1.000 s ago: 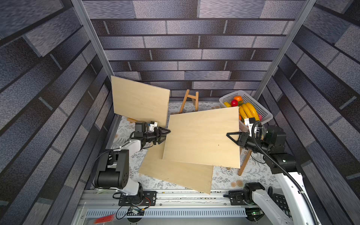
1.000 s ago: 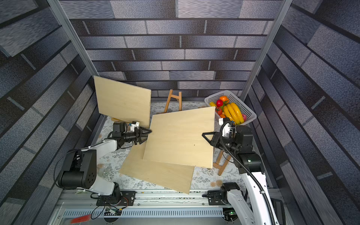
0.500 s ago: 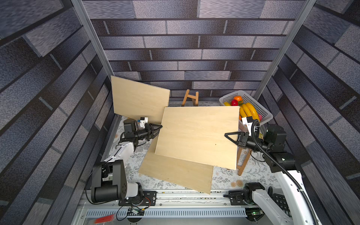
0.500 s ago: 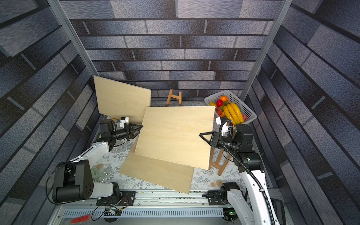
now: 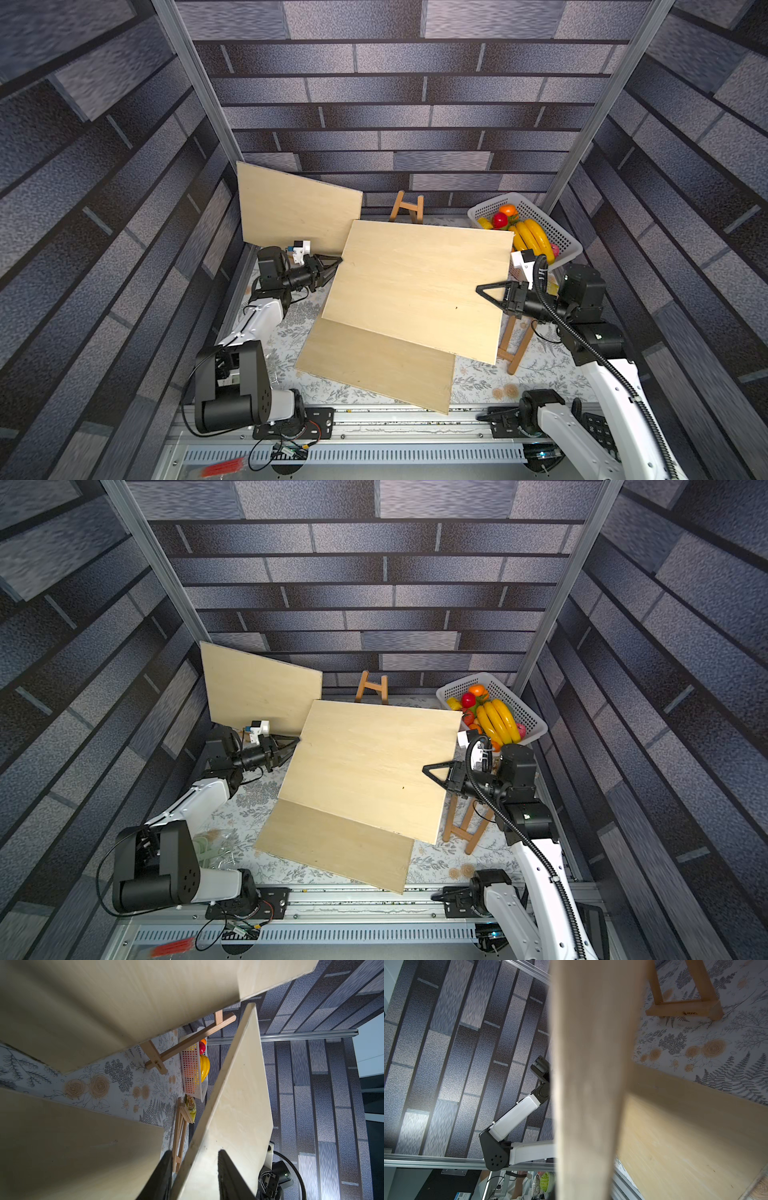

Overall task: Assemble the easel
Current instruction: Pick up the drawing board.

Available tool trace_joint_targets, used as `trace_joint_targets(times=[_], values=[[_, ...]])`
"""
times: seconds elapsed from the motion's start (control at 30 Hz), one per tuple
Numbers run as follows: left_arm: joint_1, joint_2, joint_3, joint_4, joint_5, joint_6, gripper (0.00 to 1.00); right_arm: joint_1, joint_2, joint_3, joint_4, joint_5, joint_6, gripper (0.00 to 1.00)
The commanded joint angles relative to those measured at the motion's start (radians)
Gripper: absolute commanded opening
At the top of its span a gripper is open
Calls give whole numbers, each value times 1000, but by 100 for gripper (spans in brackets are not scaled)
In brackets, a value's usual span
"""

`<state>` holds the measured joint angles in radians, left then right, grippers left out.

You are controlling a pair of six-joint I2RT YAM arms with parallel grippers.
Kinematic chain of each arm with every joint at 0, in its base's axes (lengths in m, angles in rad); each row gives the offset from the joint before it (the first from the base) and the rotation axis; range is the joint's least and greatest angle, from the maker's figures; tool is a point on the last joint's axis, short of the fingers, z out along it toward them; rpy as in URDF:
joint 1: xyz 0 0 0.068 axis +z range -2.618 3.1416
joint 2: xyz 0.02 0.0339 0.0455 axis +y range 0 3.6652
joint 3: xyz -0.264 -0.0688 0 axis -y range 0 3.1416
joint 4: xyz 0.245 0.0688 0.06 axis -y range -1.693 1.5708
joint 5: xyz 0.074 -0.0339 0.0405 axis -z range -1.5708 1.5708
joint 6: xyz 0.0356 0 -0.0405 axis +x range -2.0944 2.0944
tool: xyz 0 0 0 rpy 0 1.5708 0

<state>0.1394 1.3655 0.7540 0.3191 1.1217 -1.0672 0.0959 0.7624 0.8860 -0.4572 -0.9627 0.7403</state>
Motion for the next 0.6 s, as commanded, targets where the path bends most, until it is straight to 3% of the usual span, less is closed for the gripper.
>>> trace_joint_targets(times=[0.0, 0.23, 0.37, 0.57], values=[[-11, -2, 50, 69, 152, -27, 38, 28, -7, -11, 27, -105, 17, 9], [-8, 20, 84, 74, 159, -33, 37, 43, -14, -27, 6, -114, 41, 15], [-7, 26, 90, 86, 159, -40, 37, 48, -13, -30, 16, -122, 48, 0], [9, 22, 88, 89, 156, -48, 38, 48, -54, -58, 179, -93, 146, 0]])
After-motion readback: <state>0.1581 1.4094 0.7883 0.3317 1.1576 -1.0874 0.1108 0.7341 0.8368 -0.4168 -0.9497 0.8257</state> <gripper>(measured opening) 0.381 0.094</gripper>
